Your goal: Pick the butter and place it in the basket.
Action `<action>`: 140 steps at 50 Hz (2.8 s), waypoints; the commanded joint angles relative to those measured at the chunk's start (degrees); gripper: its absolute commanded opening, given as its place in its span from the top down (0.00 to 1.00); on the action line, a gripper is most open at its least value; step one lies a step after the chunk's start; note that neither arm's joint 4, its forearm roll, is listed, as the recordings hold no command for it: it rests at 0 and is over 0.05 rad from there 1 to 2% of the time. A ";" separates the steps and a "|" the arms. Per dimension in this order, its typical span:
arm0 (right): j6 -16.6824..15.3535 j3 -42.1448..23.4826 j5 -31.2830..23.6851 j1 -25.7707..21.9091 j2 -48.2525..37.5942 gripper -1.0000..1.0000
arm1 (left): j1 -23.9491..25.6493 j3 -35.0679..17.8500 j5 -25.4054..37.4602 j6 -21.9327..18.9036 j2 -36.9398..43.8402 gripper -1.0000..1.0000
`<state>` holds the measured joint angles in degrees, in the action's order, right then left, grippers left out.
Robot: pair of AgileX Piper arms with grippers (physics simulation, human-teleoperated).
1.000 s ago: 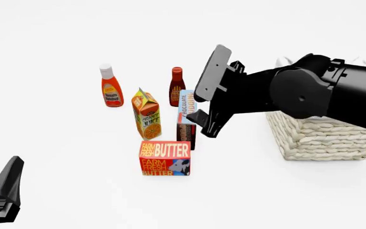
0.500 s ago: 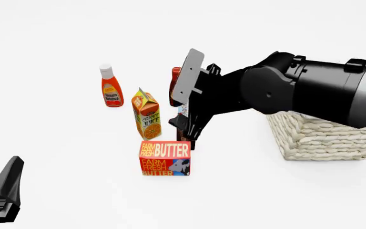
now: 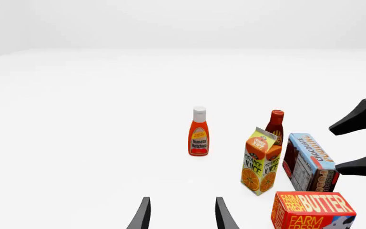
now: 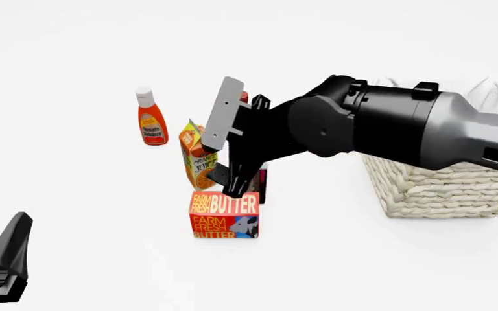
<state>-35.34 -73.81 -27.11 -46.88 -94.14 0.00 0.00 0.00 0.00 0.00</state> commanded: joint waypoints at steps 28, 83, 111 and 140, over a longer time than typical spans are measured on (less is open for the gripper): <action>1.09 -0.97 -0.01 -3.72 -3.59 0.00 | 0.00 0.00 0.00 0.00 0.00 0.00; 0.26 -1.08 0.45 -2.81 -7.43 0.00 | 0.00 0.00 0.00 0.00 0.00 0.00; -2.19 -0.36 0.68 -2.19 -8.77 0.00 | 0.00 0.00 0.00 0.00 0.00 0.00; -5.36 1.49 2.66 -0.40 -9.00 0.00 | 0.00 0.00 0.00 0.00 0.00 0.00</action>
<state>-40.47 -72.33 -24.51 -47.26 -102.91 0.00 0.00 0.00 0.00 0.00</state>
